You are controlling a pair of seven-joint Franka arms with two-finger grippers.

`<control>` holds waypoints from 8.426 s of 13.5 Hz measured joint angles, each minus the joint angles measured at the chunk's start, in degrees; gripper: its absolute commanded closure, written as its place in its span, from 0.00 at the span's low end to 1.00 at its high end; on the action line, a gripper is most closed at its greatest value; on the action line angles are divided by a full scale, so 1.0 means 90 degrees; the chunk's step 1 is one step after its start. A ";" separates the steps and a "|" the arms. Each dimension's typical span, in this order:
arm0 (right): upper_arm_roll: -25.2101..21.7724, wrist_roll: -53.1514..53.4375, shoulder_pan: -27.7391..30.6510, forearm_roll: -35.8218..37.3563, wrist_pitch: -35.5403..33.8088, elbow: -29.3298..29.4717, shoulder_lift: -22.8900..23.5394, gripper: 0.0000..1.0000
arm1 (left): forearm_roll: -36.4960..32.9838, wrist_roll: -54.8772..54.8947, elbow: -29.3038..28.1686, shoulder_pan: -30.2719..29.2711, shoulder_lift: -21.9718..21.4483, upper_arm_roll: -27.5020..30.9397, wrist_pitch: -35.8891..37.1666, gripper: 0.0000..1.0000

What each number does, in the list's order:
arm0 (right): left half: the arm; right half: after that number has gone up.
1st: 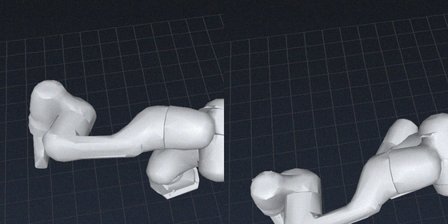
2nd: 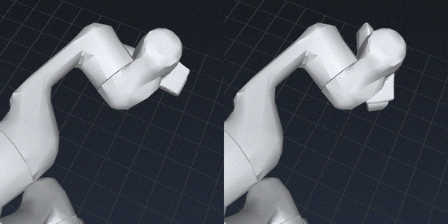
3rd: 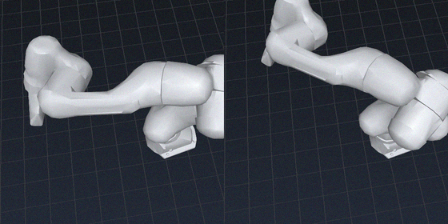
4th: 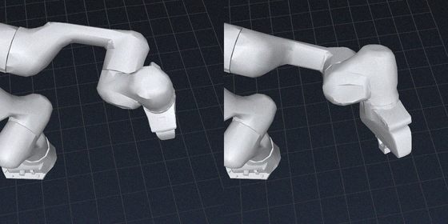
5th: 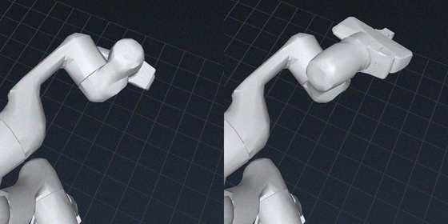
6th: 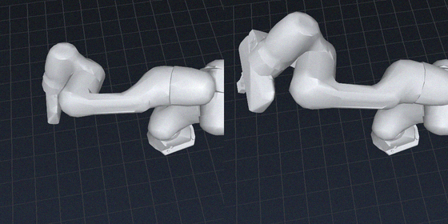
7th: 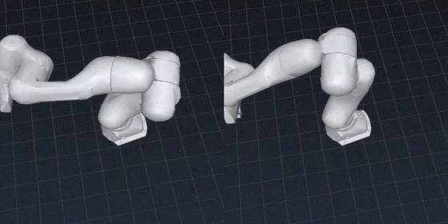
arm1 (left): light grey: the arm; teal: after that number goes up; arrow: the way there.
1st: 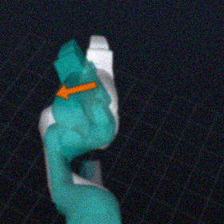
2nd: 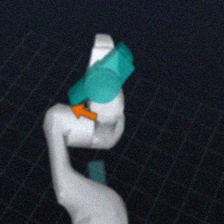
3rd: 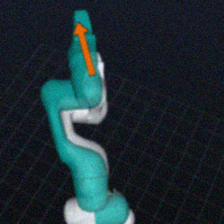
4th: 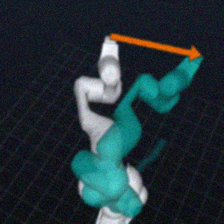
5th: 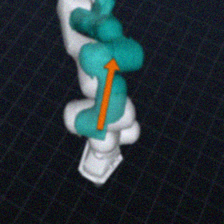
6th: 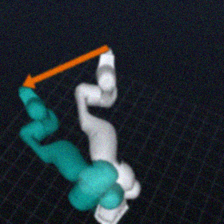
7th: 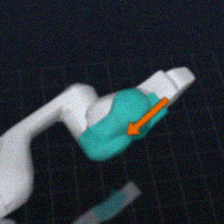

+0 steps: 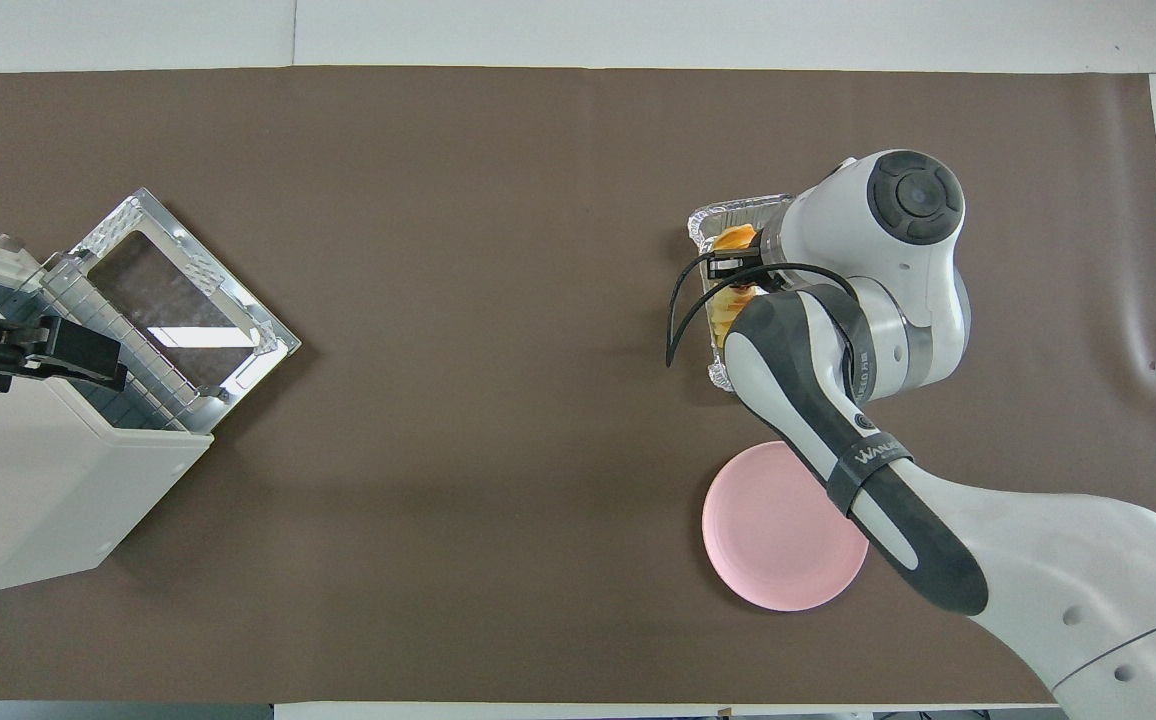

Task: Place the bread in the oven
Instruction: 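Lower the bread roll into the foil tray and open the right gripper, then grasp the foil tray rim with the right gripper, then slide the foil tray toward the oven with the right gripper, then grasp the foil tray with the left gripper while the right gripper withdraws, then carry the foil tray into the open oven with the left gripper, then release the foil tray inside the oven and raise the left gripper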

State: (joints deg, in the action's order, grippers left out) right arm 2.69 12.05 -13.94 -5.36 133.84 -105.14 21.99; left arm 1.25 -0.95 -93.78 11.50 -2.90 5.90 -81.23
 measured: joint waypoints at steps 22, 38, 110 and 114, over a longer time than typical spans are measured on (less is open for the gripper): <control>-0.0059 -0.1114 0.0906 -0.0021 -0.0072 -0.0838 -0.0288 1.00 | 0.0000 0.0000 0.0000 0.0000 0.0000 0.0000 0.0000 0.00; 0.0398 0.1374 -0.1032 -0.0044 -0.0732 0.0806 -0.0284 1.00 | 0.0000 0.0000 0.0000 0.0000 0.0000 0.0000 0.0000 0.00; 0.0242 -0.1480 0.2245 0.0548 -0.4964 0.0990 -0.2692 0.00 | 0.0701 -0.3645 0.1803 0.1240 0.3677 0.2352 -0.0755 1.00; 0.0242 -0.1480 0.2245 0.0548 -0.4964 0.0990 -0.2692 0.00 | 0.0536 -0.3509 0.1454 0.1138 0.3542 0.2419 -0.0754 1.00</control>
State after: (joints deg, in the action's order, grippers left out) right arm 4.87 -1.26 6.26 -0.43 89.16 -96.24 -2.24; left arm 6.08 -32.53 -80.70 21.74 28.98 27.66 -88.01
